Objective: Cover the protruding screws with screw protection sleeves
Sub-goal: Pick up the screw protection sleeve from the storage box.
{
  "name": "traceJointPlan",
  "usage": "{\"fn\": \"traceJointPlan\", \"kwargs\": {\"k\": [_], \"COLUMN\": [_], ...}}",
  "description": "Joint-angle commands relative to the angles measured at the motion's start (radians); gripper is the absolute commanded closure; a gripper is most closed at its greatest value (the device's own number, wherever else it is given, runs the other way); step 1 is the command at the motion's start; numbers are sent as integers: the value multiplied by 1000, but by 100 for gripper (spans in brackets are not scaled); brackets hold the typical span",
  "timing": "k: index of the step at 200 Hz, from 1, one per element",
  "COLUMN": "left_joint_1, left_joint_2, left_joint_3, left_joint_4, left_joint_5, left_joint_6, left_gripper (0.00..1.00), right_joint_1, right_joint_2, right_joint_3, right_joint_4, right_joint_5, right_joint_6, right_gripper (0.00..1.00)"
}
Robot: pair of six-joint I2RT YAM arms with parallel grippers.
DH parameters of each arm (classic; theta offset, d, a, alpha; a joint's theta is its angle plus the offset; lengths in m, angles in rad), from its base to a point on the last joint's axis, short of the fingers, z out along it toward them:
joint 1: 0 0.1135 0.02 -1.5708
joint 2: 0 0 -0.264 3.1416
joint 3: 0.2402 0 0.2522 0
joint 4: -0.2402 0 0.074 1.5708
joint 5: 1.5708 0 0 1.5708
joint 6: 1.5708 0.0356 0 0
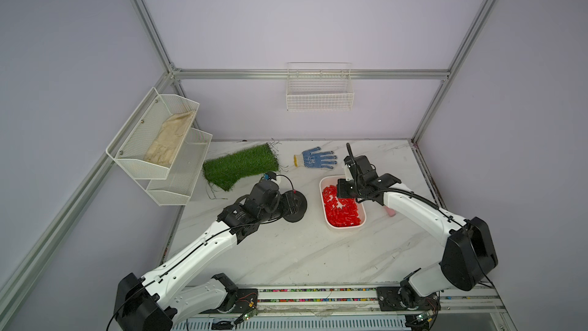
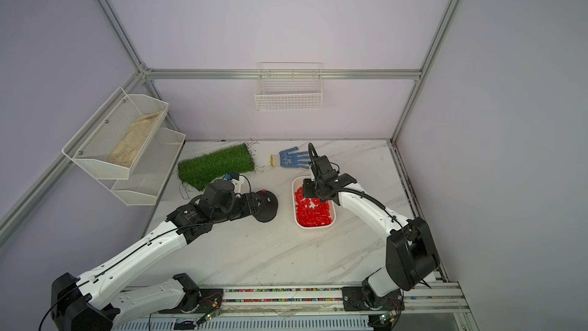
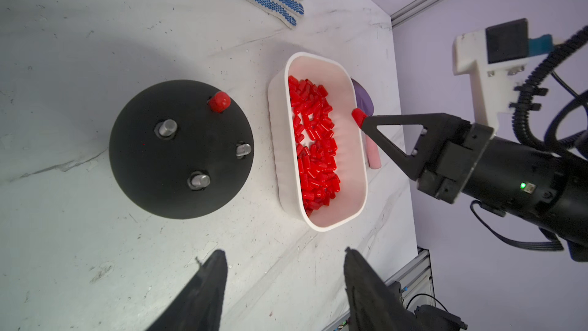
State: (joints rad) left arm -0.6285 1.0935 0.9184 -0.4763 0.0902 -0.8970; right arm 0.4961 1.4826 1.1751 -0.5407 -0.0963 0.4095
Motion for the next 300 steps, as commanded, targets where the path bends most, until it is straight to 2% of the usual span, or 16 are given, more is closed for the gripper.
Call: {"fn": "traceJointPlan", "kwargs": {"k": [1,19,66,102,116,141,164,231,258,300], "left_joint_1": [44,92,188,208,208,208,202,193,191,181], "left_joint_2": [-24,-35,-40,-18,3,28,37,36,37,37], "left_joint_3": [9,7,-35,-92,-93,-104,-100,-111,-107,-99], "left_joint_4": [80,141,448,756,812,903,913,874,844,844], "left_joint_5": [73,162,495,636,671,702,714,707,705,717], "left_joint_6": [14,-5,-154,-342,-385,-440,-444,-417,-396,-384], "left_gripper": [40,40,44,50,54,59,63,63,59,66], "right_joint_1": [-3,-4,-2,1,2,17,27,27,27,27], "right_joint_2": [-56,-101,-182,-206,-202,-206,-209,-214,-220,-210], "right_joint_3": [31,17,-19,-66,-76,-89,-100,-100,-97,-100], "right_joint_4": [84,185,363,490,507,516,533,558,556,574], "right_joint_5": [-184,-325,-549,-700,-739,-774,-790,-808,-803,-807], "right_joint_6": [-10,10,53,95,100,87,90,103,103,115], "right_gripper": [99,99,99,99,99,99,99,99,99,99]}}
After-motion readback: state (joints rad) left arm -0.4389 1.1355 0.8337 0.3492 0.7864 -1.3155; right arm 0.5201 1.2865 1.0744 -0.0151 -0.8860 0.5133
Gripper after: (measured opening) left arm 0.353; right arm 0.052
